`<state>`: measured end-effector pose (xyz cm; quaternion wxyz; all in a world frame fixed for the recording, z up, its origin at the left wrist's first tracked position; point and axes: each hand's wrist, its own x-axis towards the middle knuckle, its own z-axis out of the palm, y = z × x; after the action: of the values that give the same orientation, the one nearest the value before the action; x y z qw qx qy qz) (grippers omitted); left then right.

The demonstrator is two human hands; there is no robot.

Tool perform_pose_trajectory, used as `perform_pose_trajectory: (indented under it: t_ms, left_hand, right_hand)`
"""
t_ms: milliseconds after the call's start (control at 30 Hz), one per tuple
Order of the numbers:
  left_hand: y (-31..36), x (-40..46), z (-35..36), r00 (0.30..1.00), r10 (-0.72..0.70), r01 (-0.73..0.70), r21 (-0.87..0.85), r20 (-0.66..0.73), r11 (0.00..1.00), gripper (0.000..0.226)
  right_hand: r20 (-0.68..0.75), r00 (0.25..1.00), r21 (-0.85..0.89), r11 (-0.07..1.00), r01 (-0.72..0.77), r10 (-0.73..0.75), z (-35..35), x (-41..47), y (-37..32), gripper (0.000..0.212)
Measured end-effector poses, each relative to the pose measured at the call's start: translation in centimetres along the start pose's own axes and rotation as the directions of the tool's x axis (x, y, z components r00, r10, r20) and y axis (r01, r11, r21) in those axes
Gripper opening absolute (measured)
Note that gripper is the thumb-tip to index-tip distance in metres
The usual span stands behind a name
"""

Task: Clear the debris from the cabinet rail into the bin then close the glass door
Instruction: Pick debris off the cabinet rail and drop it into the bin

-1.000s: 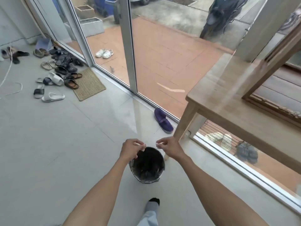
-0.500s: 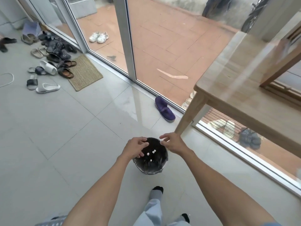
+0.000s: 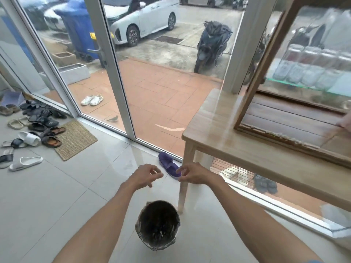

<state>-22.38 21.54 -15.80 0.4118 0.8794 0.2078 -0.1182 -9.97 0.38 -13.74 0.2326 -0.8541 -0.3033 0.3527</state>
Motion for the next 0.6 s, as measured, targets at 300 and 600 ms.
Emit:
perform_pose_trajectory:
  t_ms: [300, 600]
  left_hand:
    - [16.3, 2.2, -3.4, 0.912, 0.408, -0.403, 0.101, -0.036, 0.910, 0.007]
    - [27.0, 3.4, 1.8, 0.820, 0.573, -0.566, 0.178, 0.016, 0.805, 0.009]
  right_hand:
    - [0.032, 0.999, 0.167, 0.985, -0.040, 0.035, -12.1, -8.4, 0.8, 0.043]
    - [-0.372, 0.909, 0.223, 0.969, -0.108, 0.187, -19.7, -16.7, 7.7, 0.030]
